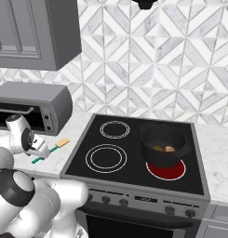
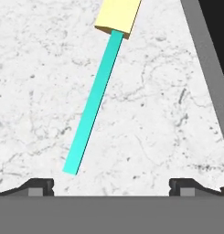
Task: Put the onion and avocado in the pot. Retrieve the spatula and lightly stir the vegetables in the pot.
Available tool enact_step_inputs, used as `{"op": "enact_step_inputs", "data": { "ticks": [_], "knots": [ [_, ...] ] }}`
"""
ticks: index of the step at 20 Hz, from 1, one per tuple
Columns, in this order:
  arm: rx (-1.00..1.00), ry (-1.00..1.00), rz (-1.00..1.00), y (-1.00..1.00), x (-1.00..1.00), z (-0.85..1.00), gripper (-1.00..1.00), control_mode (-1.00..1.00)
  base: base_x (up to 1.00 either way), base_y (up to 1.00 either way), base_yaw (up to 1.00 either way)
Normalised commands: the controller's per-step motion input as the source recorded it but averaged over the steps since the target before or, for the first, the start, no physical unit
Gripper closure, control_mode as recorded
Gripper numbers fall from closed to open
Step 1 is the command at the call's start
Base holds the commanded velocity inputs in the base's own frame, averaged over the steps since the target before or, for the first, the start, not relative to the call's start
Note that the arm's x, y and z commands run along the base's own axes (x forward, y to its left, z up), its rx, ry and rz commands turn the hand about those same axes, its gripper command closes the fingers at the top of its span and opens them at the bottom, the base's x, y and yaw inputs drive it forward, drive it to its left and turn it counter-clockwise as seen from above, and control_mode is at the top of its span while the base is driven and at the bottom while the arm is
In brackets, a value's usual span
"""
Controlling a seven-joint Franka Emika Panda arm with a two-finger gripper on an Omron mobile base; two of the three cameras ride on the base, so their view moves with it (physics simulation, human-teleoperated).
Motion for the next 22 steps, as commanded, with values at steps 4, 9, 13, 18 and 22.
{"op": "enact_step_inputs", "data": {
  "ticks": [4,9,13,18,22],
  "knots": [
    [0.00,0.01,-0.03,0.05,0.08,-0.28,-1.00,-1.00,0.00,0.00,0.00],
    [0.00,0.00,-0.03,0.08,0.13,-0.24,-1.00,-1.00,0.00,0.00,0.00],
    [0.00,0.00,-0.02,0.22,0.16,-0.21,-1.00,-1.00,0.00,0.00,0.00],
    [0.00,0.00,0.00,0.15,0.05,-0.21,-1.00,-1.00,0.00,0.00,0.00],
    [0.00,0.00,0.00,0.12,0.14,-0.20,-1.00,-1.00,0.00,0.00,0.00]
  ]
}}
